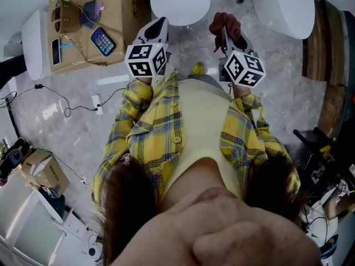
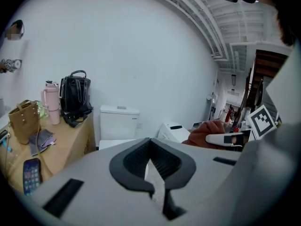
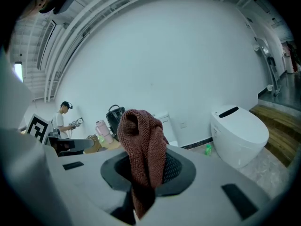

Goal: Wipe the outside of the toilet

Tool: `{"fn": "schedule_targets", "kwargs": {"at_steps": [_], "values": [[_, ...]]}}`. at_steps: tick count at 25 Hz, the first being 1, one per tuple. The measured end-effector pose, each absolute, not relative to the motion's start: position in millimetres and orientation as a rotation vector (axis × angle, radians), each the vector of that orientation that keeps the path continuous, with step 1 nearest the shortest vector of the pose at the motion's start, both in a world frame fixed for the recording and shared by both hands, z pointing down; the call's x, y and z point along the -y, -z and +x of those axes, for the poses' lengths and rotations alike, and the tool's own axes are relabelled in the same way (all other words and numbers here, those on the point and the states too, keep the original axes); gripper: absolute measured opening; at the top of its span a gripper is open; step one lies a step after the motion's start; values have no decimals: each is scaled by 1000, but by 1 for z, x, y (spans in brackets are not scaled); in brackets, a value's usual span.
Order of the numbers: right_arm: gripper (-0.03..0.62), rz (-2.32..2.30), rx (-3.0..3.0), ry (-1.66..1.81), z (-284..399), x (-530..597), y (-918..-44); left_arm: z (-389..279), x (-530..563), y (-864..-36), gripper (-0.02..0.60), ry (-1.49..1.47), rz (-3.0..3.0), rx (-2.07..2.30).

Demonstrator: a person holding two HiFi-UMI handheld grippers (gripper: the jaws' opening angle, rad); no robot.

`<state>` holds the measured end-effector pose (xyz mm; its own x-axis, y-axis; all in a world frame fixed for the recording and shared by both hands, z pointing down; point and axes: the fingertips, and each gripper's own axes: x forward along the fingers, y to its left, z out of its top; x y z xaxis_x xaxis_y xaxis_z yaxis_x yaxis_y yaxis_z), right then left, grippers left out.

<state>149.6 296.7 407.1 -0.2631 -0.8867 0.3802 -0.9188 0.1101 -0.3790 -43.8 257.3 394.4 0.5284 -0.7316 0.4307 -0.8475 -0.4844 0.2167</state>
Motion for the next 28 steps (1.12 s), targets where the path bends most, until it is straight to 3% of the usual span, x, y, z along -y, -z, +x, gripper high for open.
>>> {"fn": "schedule_targets", "kwargs": {"at_steps": [28], "values": [[81,1773,2364,-776,77,-108,-390,-100,-86,-396,8,-317,2322,1297]]}}
